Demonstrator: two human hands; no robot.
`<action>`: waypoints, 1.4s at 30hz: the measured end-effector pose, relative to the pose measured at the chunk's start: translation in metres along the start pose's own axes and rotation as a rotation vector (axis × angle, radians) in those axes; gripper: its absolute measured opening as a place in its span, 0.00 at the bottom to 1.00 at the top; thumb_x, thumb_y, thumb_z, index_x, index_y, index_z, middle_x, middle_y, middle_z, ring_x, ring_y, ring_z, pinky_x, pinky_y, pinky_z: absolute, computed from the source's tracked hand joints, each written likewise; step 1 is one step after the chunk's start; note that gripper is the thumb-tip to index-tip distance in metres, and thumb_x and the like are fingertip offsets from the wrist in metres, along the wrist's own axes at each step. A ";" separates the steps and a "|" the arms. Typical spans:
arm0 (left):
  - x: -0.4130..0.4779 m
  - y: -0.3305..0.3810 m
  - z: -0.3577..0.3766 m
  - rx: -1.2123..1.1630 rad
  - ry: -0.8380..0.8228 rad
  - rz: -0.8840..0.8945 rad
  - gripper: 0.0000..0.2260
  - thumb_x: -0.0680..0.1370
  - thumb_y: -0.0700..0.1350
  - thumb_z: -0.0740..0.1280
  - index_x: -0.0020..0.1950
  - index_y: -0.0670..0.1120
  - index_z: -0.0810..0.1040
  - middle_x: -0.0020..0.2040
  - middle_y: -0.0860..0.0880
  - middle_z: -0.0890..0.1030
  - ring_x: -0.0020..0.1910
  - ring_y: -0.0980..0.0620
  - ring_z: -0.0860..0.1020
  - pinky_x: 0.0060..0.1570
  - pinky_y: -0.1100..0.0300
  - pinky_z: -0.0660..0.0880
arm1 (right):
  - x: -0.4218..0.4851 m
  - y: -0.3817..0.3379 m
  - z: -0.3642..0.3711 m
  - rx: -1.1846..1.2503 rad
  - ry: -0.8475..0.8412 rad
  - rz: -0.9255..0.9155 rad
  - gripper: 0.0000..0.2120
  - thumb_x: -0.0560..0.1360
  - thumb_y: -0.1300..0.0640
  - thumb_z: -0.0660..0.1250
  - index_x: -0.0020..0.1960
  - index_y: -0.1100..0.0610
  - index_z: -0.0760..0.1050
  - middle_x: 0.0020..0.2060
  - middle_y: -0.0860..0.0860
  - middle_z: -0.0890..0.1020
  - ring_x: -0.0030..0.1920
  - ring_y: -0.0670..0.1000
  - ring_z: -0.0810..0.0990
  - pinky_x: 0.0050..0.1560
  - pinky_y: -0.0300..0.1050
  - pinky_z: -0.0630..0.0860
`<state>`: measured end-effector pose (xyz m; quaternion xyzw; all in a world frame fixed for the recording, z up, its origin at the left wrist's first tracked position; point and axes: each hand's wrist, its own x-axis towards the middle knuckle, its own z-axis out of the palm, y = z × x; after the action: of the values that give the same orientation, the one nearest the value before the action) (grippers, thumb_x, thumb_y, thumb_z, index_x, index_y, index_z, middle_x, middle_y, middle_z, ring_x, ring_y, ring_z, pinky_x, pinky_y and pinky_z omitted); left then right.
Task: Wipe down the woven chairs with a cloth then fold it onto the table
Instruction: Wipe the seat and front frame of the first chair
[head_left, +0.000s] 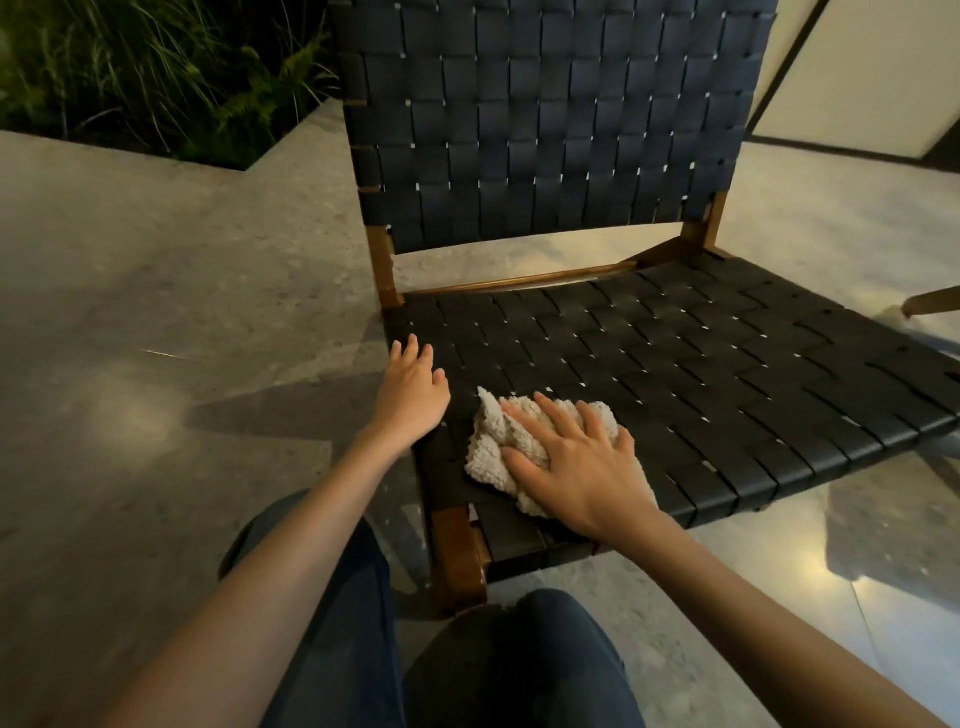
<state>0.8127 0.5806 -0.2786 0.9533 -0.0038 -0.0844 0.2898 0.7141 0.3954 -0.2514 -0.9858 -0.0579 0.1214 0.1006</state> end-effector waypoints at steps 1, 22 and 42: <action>0.004 0.000 0.000 0.013 0.003 -0.003 0.22 0.84 0.45 0.51 0.77 0.42 0.54 0.78 0.44 0.48 0.77 0.46 0.44 0.73 0.54 0.44 | 0.010 0.000 0.001 0.011 -0.006 0.001 0.27 0.76 0.31 0.43 0.72 0.30 0.41 0.77 0.43 0.48 0.77 0.56 0.44 0.70 0.67 0.45; 0.098 -0.024 0.012 0.194 0.133 -0.045 0.24 0.83 0.50 0.52 0.77 0.43 0.54 0.78 0.48 0.53 0.77 0.49 0.47 0.74 0.54 0.47 | 0.279 -0.025 0.029 0.104 0.232 -0.103 0.24 0.78 0.38 0.51 0.72 0.41 0.62 0.74 0.47 0.61 0.75 0.58 0.50 0.70 0.67 0.46; 0.099 -0.022 0.012 0.336 0.077 -0.029 0.23 0.82 0.56 0.49 0.77 0.54 0.55 0.78 0.48 0.50 0.77 0.46 0.45 0.74 0.47 0.46 | 0.244 0.010 0.019 0.103 0.236 -0.092 0.23 0.77 0.39 0.53 0.71 0.42 0.65 0.70 0.46 0.68 0.69 0.55 0.60 0.67 0.59 0.57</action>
<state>0.9072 0.5866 -0.3164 0.9908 0.0068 -0.0502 0.1253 0.9450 0.4228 -0.3269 -0.9830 -0.0846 0.0027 0.1627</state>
